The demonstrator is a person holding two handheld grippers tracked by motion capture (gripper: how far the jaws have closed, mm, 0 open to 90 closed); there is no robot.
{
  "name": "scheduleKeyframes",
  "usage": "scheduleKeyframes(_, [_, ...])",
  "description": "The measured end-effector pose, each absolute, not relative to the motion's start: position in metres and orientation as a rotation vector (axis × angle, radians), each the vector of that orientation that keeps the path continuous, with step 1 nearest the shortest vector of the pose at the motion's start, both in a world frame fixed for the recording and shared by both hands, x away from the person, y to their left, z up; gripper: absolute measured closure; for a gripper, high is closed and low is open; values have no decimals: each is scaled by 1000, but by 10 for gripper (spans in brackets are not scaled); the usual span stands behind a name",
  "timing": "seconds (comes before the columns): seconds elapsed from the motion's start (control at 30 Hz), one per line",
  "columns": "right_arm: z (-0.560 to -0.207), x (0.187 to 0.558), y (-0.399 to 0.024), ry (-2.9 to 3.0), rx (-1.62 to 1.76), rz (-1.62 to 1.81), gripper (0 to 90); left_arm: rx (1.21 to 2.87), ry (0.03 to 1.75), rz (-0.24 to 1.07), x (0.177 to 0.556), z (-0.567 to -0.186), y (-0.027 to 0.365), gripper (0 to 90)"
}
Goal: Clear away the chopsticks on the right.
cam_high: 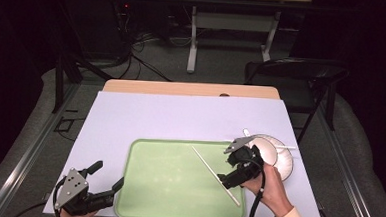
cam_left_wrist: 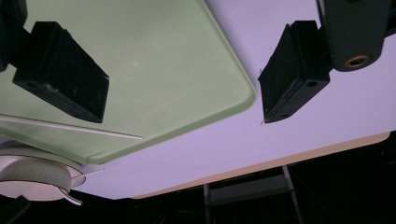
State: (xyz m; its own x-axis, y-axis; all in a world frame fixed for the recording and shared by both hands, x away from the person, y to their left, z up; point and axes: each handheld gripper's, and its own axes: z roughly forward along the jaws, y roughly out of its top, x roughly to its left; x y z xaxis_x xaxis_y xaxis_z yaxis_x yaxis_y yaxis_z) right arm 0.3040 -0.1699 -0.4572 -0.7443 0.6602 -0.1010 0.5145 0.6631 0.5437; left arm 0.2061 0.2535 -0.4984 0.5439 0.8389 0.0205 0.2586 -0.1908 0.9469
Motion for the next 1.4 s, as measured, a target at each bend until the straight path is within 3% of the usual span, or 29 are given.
scheduleKeyframes(0.07, [-446, 306, -180, 2581, 905, 725, 0, 1726, 924, 688, 206, -498, 254, 157])
scheduleKeyframes(0.43, [-402, 330, -240, 2594, 773, 617, 0, 1721, 927, 688, 206, -498, 254, 157])
scheduleKeyframes(0.77, [-396, 366, -288, 2669, 755, 505, 0, 1724, 931, 690, 206, -499, 253, 157])
scheduleKeyframes(1.4, [-410, 418, -320, 2770, 694, 315, 0, 1728, 930, 692, 206, -498, 254, 157])
